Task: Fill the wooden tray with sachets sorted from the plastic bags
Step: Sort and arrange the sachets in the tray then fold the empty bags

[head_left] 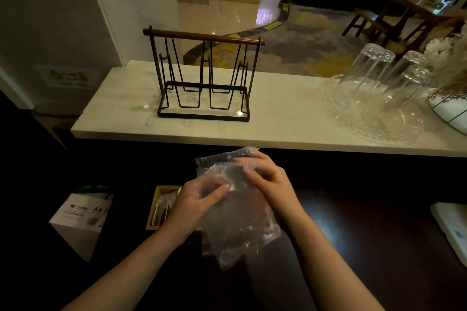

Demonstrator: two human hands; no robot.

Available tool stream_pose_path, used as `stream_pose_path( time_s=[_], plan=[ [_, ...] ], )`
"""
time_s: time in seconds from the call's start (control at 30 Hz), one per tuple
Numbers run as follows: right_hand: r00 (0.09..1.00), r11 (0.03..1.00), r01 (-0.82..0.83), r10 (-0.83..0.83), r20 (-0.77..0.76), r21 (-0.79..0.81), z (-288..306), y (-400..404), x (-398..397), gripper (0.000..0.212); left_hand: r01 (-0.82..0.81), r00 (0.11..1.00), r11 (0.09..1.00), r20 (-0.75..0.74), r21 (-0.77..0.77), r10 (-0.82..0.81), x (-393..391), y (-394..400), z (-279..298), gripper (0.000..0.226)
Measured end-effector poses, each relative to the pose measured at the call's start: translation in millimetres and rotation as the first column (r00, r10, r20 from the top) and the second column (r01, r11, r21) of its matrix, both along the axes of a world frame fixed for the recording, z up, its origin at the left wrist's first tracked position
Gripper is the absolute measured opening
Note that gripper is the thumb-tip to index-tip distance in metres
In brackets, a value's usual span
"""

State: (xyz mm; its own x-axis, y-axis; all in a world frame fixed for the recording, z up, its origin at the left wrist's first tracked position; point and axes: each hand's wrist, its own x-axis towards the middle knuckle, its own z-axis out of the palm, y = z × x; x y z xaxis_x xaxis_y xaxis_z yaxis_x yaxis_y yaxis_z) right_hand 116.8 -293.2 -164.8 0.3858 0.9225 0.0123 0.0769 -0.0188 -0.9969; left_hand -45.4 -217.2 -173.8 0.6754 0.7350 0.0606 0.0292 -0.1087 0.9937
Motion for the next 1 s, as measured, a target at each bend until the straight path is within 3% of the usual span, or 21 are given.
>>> stream_pose_path(
  time_s=[0.13, 0.2, 0.33, 0.47, 0.6, 0.77, 0.87, 1.0],
  plan=[
    [0.983, 0.996, -0.047, 0.032, -0.181, -0.079, 4.0, 4.2, 6.8, 0.03, -0.05, 0.998, 0.996, 0.037, -0.072, 0.053, -0.2, -2.9, 3.9, 0.016],
    [0.984, 0.998, 0.015, -0.024, -0.176, -0.055, 2.4, 5.1, 8.6, 0.02, -0.111, 0.991, 0.986, 0.057, -0.128, 0.119, -3.0, -1.3, 3.3, 0.014],
    [0.976, 0.985, 0.165, -0.157, -0.152, 0.044, -1.9, 7.4, 0.9, 0.003, -0.164, 0.984, 0.976, 0.051, -0.143, 0.173, -6.7, 2.2, 1.9, 0.042],
    [0.965, 0.987, 0.146, -0.126, -0.228, 0.072, -4.9, 7.6, -7.6, 0.006, -0.199, 0.975, 0.959, 0.055, -0.203, 0.214, -6.2, 3.2, 1.6, 0.018],
    [0.95, 0.998, 0.06, -0.054, -0.308, 0.011, -8.3, 6.6, -12.9, 0.033, -0.262, 0.933, 0.923, 0.17, -0.282, 0.317, -1.0, 3.9, 7.1, 0.005],
    [0.973, 0.997, 0.037, -0.021, -0.231, 0.066, -9.1, 4.4, -15.1, 0.021, -0.22, 0.905, 0.89, 0.257, -0.4, 0.339, 2.2, 5.3, 15.9, 0.019],
    [0.974, 0.992, 0.053, -0.026, -0.227, 0.114, -6.2, 7.9, -14.3, 0.021, -0.176, 0.934, 0.918, 0.233, -0.355, 0.269, -1.7, 9.6, 15.4, 0.031],
    [0.932, 0.966, 0.253, -0.227, -0.282, 0.06, -7.0, 16.6, -13.3, 0.017, -0.157, 0.946, 0.901, 0.201, -0.404, 0.255, -8.0, 8.6, 5.0, 0.083]
  ],
)
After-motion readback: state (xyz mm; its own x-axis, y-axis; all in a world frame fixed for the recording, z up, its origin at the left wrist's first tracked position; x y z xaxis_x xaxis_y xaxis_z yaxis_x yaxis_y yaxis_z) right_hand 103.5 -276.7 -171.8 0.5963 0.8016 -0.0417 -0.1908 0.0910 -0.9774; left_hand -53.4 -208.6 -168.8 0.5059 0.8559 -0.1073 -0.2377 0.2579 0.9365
